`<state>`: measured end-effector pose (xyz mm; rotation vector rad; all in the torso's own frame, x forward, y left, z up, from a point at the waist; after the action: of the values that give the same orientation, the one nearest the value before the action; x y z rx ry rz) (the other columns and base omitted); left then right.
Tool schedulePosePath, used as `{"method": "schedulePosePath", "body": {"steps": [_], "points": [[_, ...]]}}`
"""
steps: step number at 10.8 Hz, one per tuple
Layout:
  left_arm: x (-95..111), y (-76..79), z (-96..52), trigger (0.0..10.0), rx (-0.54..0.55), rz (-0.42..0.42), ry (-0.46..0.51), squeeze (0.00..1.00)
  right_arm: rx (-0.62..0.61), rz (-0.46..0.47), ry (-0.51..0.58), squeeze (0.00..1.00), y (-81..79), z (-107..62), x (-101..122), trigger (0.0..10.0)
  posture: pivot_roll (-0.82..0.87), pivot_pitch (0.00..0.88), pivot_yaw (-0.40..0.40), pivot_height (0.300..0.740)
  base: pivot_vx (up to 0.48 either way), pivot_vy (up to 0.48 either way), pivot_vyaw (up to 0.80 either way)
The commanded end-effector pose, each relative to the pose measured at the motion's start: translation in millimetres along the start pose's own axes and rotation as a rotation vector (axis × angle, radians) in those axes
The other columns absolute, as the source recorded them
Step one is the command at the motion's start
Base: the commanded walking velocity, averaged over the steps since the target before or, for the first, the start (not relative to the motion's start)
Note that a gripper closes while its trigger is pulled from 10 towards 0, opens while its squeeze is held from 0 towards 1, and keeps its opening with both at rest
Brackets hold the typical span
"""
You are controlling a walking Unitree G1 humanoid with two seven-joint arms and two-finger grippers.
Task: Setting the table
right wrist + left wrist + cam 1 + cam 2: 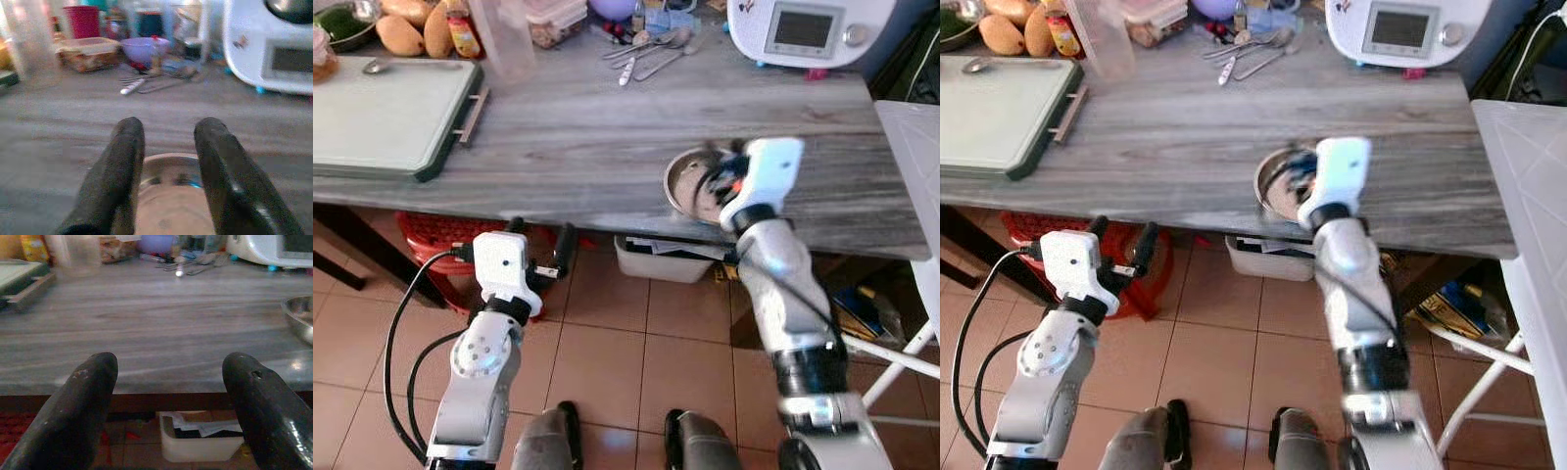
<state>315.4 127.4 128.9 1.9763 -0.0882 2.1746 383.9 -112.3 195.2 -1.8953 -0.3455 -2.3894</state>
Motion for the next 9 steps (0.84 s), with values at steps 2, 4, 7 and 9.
{"method": "schedulePosePath", "body": {"steps": [2,4,7,9], "points": [[-11.9,-18.0,-1.2,10.0,0.107,0.012,-0.061,0.0,0.083,-0.04,0.038,1.0,-20.3,-15.1,3.2,10.0,-0.02,0.186,0.019,0.74,0.0,0.0,0.0],[-14.8,-16.0,-2.6,10.0,0.108,0.011,-0.066,0.0,0.16,-0.048,0.021,1.0,-33.7,-35.8,-6.7,10.0,-0.02,0.179,0.013,0.74,0.0,0.0,0.0],[-15.1,-13.1,-0.1,10.0,0.107,0.009,-0.066,0.0,0.327,-0.049,-0.016,1.0,-58.7,-47.2,-17.5,10.0,-0.03,0.175,0.01,0.74,0.0,0.0,0.0],[-15.1,-14.6,-0.9,10.0,0.112,0.01,-0.065,0.0,0.367,-0.06,-0.064,1.0,-60.6,-57.9,-28.6,10.0,-0.03,0.177,0.005,0.74,0.0,0.0,0.0]]}}
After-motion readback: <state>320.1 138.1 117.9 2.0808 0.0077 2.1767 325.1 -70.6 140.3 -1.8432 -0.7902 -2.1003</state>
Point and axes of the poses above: a point about 5 cm out from each wrist's last joint towards the gripper, its own z axis pointing out of the wrist towards the gripper, its own x axis along the axis of the wrist's last joint, y = z × x, the point moved 6 cm from there along z, pointing out of the wrist towards the gripper, and after that the axes turned 4 degrees about -z, right-handed, at the moved point
